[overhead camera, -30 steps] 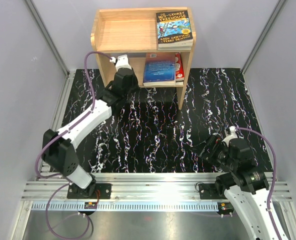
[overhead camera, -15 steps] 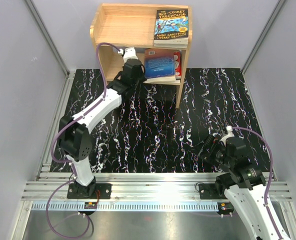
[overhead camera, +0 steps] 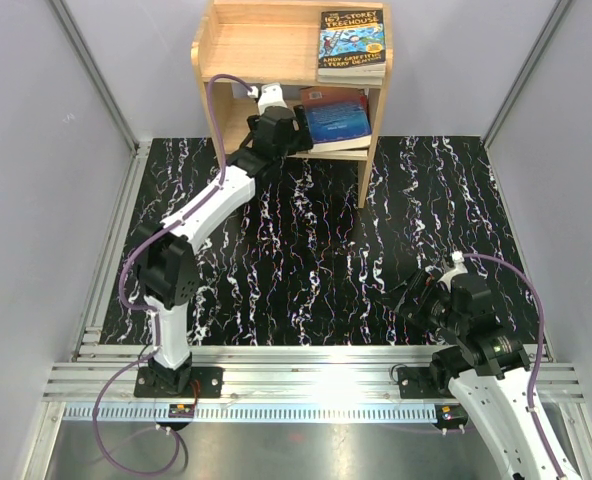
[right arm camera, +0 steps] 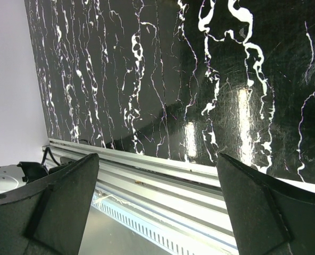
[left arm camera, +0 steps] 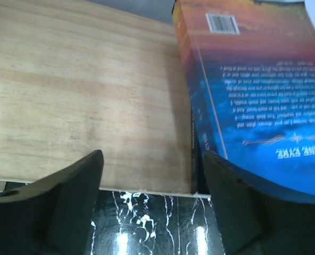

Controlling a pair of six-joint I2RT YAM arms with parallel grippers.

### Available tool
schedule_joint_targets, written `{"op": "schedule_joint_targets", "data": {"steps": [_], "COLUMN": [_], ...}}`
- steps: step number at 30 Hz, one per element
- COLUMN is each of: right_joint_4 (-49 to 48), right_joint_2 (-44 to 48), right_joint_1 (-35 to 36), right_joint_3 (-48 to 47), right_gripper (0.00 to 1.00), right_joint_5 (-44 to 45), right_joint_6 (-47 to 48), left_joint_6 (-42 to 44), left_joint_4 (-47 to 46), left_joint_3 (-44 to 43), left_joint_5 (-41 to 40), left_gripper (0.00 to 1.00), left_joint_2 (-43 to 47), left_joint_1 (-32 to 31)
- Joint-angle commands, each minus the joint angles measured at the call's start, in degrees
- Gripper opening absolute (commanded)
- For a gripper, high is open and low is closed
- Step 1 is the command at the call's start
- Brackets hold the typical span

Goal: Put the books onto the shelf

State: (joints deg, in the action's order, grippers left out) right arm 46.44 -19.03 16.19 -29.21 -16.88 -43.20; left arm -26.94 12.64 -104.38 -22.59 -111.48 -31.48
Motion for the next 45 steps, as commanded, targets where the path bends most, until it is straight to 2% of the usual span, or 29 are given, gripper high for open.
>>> {"op": "schedule_joint_targets", "data": {"steps": [1, 5, 10, 12, 14, 17, 21, 27, 28, 36, 37, 40, 45], "right_joint_4": [-2.1, -2.4, -3.0, -3.1, -2.8, -2.5, -2.5, -5.1, -5.6, -9.3, -9.6, -9.5, -6.8], "right_joint_2": [0.4, 0.7, 1.1, 1.4, 1.6, 2.1, 2.7, 2.3, 2.2, -2.2, -2.4, -2.5, -2.3], "right_joint_1": [0.3, 0.3, 0.3, 0.3, 0.3, 0.3, 0.3, 0.3, 0.3, 0.3, 0.3, 0.2, 0.3], "right_joint_3": [0.5, 1.0, 2.3, 2.6, 2.7, 2.5, 2.1, -1.3, -2.2, -19.4, -21.1, -27.6, -34.9], "right_gripper": [0.99, 0.99, 0.99, 0.99, 0.99, 0.99, 0.99, 0.99, 0.99, 1.00, 1.00, 1.00, 1.00], "right_joint_5": [-1.0, -1.4, -1.6, -1.6, -1.3, -1.3, -1.7, -3.1, -3.3, -2.3, -1.3, 1.8, 4.8], "right_joint_6": [0.4, 0.3, 0.0, -0.2, -0.1, 0.0, -0.4, -1.5, -1.5, 3.3, 3.8, 4.4, 5.5], "left_joint_6": [0.5, 1.3, 3.1, 3.5, 3.4, 3.6, 4.8, 6.5, 6.2, 7.5, 7.8, 8.3, 9.7], "left_joint_4": [-5.6, -6.8, -11.4, -11.2, -11.4, -14.1, -11.2, -7.2, -6.2, 3.1, 3.9, 8.8, 16.5], "left_joint_3": [-5.7, -6.0, -5.6, -6.0, -3.8, 4.8, 10.8, 24.4, 26.4, 47.2, 48.5, 51.3, 51.2], "left_joint_5": [6.0, 7.6, 14.2, 14.2, 12.6, 8.9, 3.8, -3.0, -3.3, -0.1, 0.8, 0.7, -2.3], "left_gripper": [0.89, 0.99, 0.99, 0.99, 0.99, 0.99, 0.99, 0.99, 0.99, 0.99, 0.99, 0.99, 0.99], "left_joint_2": [-2.1, -2.7, -3.2, -3.4, -1.4, 4.8, 11.6, 25.4, 30.2, 57.4, 63.5, 74.6, 86.3], "left_joint_1": [-1.9, -2.0, -2.1, -2.2, -2.3, -2.4, -2.4, -2.4, -2.4, -5.4, -5.4, -5.6, -5.6]}}
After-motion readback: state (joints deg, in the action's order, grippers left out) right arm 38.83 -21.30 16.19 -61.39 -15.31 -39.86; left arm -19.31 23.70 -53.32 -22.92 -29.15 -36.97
